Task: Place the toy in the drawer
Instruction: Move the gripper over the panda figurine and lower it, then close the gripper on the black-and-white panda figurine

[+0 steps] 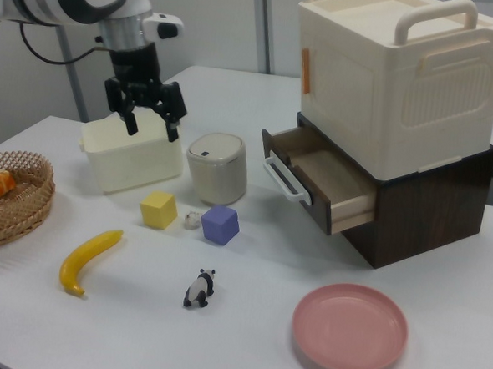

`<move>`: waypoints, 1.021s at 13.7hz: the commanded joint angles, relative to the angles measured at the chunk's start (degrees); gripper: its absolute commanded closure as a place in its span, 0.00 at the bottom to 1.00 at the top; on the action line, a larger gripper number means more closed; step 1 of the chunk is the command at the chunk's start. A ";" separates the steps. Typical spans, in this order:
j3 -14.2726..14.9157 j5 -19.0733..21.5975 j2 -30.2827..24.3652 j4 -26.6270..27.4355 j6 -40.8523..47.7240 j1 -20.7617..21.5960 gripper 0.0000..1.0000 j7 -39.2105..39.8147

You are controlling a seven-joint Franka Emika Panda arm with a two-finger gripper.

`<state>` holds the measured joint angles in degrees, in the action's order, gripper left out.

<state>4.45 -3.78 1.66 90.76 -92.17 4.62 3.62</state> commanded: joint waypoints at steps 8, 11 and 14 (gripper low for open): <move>0.29 -0.26 -5.34 12.66 -4.67 -7.87 0.00 13.07; 0.29 -0.70 -5.88 22.50 -13.45 -8.75 0.00 12.99; 0.38 -0.79 -4.92 31.11 -23.63 -9.02 0.00 12.90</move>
<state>4.73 -3.79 -1.42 113.18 -107.83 -4.13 15.49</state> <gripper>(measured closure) 0.000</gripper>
